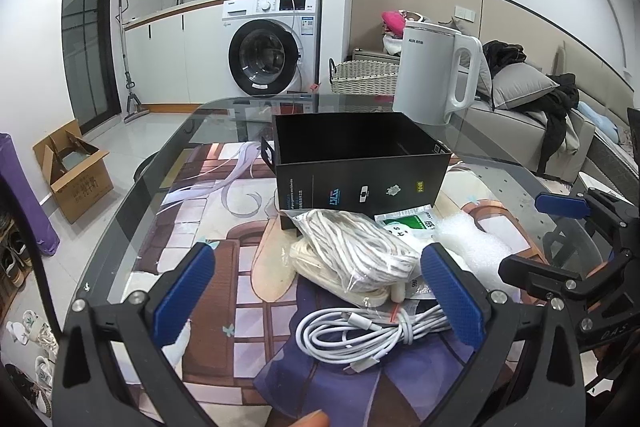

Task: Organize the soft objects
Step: 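Move the right gripper toward the white foam block beside the doll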

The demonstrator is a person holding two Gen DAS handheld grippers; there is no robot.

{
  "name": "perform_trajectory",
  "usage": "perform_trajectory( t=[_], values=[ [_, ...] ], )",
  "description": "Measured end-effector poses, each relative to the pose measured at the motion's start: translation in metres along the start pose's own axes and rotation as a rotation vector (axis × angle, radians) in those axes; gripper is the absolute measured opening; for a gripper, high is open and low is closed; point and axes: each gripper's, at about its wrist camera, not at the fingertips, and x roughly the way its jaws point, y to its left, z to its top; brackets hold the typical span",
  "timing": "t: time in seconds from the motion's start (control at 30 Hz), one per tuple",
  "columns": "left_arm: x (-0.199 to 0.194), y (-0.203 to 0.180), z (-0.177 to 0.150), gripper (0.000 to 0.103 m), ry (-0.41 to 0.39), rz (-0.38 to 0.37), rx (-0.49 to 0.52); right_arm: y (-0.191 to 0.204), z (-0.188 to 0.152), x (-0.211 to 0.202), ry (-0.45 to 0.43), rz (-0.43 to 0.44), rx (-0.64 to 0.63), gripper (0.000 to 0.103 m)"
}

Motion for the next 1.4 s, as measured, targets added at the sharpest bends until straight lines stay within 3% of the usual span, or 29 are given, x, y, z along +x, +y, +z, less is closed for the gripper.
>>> perform_trajectory(
  t=[0.67,1.4],
  values=[
    [-0.002,0.003,0.003,0.103,-0.005,0.011,0.003,0.006,0.017,0.004,0.016,0.007,-0.049,0.103],
    [0.005,0.008,0.002,0.103,0.016,0.012,0.005,0.0,0.009,0.017,0.046,0.007,-0.039,0.103]
  ],
)
